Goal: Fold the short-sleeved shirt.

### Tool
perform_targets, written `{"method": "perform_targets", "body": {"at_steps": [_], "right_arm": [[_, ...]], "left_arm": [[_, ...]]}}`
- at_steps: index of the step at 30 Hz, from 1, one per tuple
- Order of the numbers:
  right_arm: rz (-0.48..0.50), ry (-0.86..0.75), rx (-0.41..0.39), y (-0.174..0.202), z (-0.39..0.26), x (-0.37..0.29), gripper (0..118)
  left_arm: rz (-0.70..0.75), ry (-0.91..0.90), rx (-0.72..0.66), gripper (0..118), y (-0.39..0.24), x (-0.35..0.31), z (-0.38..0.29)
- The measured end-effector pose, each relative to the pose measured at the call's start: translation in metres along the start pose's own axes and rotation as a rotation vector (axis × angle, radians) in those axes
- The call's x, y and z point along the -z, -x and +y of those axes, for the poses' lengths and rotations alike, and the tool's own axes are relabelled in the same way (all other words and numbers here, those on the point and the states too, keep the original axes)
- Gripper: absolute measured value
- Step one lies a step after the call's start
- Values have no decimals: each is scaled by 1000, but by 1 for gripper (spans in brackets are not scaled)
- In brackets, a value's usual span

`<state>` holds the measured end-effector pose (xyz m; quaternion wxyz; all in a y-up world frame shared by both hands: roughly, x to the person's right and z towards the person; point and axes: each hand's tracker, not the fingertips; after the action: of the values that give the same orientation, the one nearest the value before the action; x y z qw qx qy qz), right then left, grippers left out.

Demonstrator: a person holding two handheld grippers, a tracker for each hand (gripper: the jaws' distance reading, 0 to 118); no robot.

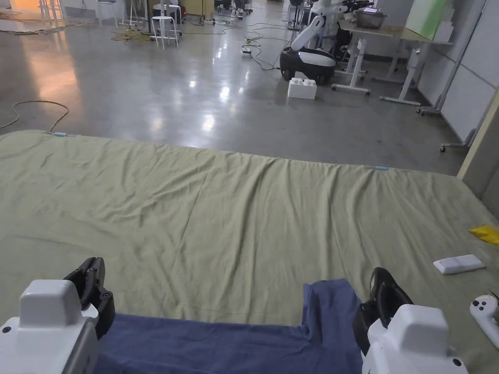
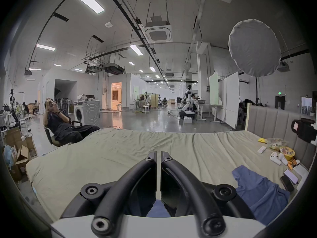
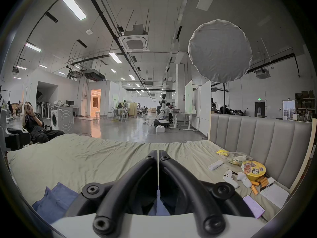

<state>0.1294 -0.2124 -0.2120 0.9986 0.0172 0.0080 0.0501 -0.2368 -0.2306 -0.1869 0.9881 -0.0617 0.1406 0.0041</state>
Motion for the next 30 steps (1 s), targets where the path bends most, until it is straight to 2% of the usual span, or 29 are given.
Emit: {"method": "perform_targets", "body": {"at_steps": [3, 8, 15, 16, 20, 27, 29, 30], "right_arm": [[4, 17, -4, -1, -1, 5, 2], [15, 69, -10, -3, -11, 12, 2], [17, 172, -2, -8, -29, 24, 2], [13, 177, -7, -8, -32, 25, 2], [1, 222, -23, -13, -41, 28, 2], [-16, 303, -43, -22, -59, 34, 2], [-19, 323, -44, -25, -63, 36, 2], [-20, 331, -44, -26, -65, 37, 2]], "left_arm": [[10, 39, -1, 4, 16, 17, -8], [8, 221, -9, 4, 42, 74, -31], [-67, 596, -20, 6, 67, 170, -72], [-76, 665, -18, 12, 67, 182, -78], [-69, 810, 27, 67, 65, 218, -103], [-74, 1027, 90, 69, 50, 249, -142], [-76, 971, 94, 67, 47, 244, -142], [-70, 971, 98, 61, 44, 244, -140]]}}
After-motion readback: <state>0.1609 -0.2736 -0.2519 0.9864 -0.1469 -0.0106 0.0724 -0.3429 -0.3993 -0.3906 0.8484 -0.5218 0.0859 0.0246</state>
